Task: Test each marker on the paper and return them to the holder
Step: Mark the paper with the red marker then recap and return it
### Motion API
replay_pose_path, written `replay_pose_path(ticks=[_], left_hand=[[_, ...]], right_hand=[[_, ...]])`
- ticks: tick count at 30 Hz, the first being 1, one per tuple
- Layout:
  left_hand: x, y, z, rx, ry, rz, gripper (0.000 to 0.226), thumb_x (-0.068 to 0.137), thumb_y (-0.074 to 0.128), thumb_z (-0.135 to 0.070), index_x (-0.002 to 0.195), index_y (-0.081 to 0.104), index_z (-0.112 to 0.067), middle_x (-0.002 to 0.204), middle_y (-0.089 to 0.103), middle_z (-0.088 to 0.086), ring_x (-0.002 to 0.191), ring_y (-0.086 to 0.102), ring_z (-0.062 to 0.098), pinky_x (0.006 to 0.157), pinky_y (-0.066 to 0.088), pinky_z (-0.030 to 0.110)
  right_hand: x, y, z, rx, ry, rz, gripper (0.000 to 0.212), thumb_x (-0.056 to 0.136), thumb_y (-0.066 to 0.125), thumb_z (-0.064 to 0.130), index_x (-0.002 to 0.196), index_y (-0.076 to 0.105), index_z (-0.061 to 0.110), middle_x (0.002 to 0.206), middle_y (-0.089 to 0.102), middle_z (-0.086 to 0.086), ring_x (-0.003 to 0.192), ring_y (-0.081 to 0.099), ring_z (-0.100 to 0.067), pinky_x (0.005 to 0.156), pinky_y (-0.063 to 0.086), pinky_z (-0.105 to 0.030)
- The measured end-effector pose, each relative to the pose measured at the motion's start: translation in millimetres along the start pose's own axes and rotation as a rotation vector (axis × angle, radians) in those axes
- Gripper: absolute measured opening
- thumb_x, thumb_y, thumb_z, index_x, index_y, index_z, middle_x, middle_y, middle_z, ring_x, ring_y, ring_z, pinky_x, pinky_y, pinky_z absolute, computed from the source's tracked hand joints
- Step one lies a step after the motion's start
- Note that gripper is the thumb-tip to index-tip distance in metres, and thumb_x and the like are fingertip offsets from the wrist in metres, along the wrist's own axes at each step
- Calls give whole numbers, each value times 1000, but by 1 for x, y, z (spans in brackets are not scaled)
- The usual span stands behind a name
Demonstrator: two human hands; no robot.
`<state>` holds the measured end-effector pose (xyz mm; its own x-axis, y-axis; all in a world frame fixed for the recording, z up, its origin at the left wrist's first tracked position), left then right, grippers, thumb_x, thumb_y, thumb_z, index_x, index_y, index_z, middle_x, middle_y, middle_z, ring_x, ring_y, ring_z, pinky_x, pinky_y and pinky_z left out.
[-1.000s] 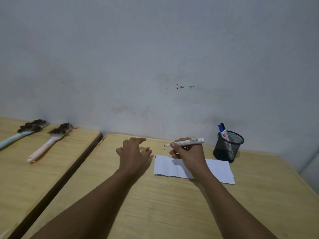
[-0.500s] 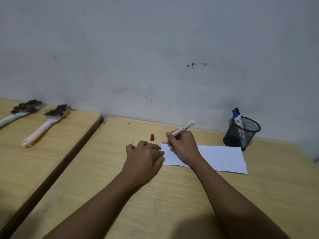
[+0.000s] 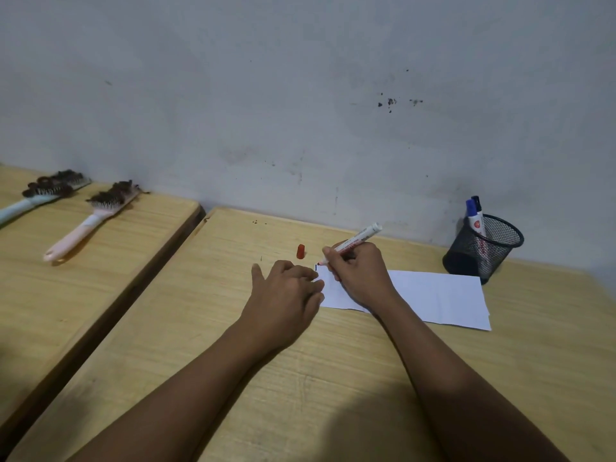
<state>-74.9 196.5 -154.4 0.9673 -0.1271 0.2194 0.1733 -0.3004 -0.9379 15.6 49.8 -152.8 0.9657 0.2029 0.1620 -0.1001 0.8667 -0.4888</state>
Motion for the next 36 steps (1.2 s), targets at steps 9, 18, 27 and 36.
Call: replay_pose_path(ticks=[9, 18, 27, 36], left_hand=[[1, 0, 0, 12, 2, -10, 30, 97, 43, -42, 112, 67, -32, 135, 58, -13, 127, 40, 18, 103, 28, 61], [25, -15, 13, -241, -287, -276, 40, 81, 63, -51, 115, 58, -32, 113, 58, -10, 105, 55, 14, 91, 37, 43], [61, -31, 17, -208, -312, -137, 14, 88, 60, -39, 82, 69, -31, 82, 70, -14, 90, 63, 10, 79, 26, 38], [57, -82, -64, -905, -25, -222, 17, 86, 74, -21, 103, 78, -20, 93, 77, -11, 89, 70, 0, 80, 54, 18]], right_hand=[[-1, 0, 0, -5, 15, 60, 25, 95, 67, 29, 78, 73, 12, 66, 70, 1, 55, 62, -8, 57, 49, -25], [2, -27, 22, 464, 81, -71, 28, 96, 67, 18, 83, 73, -6, 65, 65, -14, 53, 54, -22, 48, 45, -31], [-16, -66, 49, 458, 13, -153, 23, 97, 66, 14, 85, 72, -4, 67, 66, -14, 49, 56, -15, 46, 48, -24], [-35, -107, 81, 512, -2, -253, 25, 97, 65, 19, 83, 73, -1, 66, 70, -11, 50, 59, -15, 47, 48, -25]])
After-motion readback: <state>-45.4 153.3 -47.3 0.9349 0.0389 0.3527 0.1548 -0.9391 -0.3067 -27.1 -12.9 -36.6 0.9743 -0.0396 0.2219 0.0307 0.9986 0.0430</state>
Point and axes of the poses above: each hand's wrist, its own x-axis towards the middle knuckle, its own y-axis out of the palm, z = x × y, the point moved 2 cm from there along x, towards the middle knuckle
